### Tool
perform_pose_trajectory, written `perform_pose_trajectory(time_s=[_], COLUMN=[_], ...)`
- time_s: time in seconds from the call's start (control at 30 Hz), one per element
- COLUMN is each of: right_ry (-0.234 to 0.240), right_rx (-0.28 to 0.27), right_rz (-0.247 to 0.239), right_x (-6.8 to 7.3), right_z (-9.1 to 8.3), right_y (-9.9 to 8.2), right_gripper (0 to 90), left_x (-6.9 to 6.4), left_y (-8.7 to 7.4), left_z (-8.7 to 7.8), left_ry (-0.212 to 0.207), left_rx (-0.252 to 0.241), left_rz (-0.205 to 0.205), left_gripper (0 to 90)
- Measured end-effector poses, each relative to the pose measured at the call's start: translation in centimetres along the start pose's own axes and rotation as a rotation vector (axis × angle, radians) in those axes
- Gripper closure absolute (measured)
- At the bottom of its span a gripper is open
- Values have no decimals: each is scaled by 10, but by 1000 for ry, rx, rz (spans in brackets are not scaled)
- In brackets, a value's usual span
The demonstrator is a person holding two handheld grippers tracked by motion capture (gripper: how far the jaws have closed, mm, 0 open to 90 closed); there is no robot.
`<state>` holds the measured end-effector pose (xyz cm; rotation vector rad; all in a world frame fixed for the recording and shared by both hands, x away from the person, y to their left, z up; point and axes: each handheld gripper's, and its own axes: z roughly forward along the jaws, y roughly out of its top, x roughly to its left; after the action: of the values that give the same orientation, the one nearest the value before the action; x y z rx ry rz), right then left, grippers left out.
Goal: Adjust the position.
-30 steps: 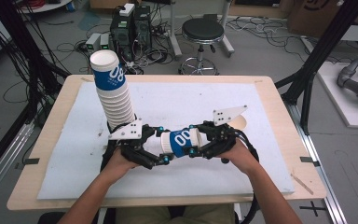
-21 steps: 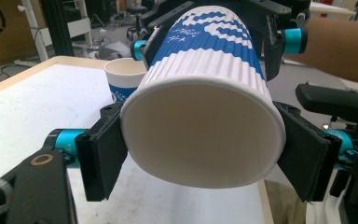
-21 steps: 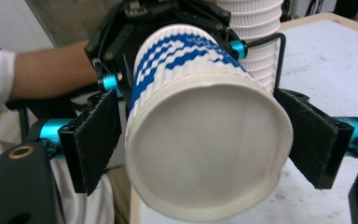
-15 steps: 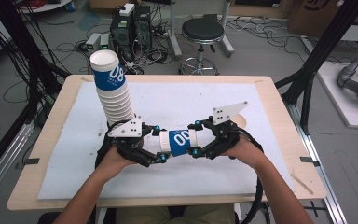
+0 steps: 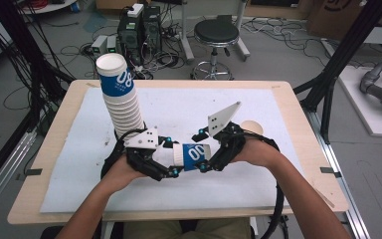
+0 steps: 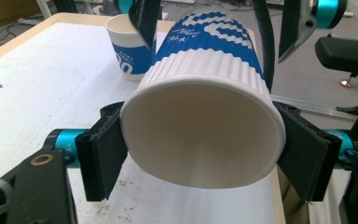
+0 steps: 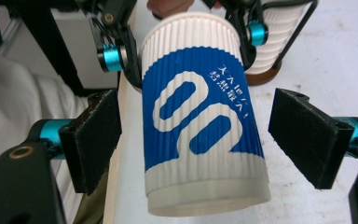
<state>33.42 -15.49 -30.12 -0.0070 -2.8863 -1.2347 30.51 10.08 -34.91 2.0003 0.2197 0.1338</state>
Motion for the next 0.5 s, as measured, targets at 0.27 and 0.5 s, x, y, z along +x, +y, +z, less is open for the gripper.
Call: perform_pose_trajectory(time_s=[0.27,0.5], right_ry=[45,46], right_rx=[119,172], right_rz=[-37,-43], right_x=[0,-1], right_z=[17,24], right_y=[5,3], right_gripper=[174,181], left_x=[-2,-2], left_y=[2,2], left_z=[1,1], left_ry=[-7,-14], left_rx=[40,51], left_rz=[19,16], left_gripper=[238,238])
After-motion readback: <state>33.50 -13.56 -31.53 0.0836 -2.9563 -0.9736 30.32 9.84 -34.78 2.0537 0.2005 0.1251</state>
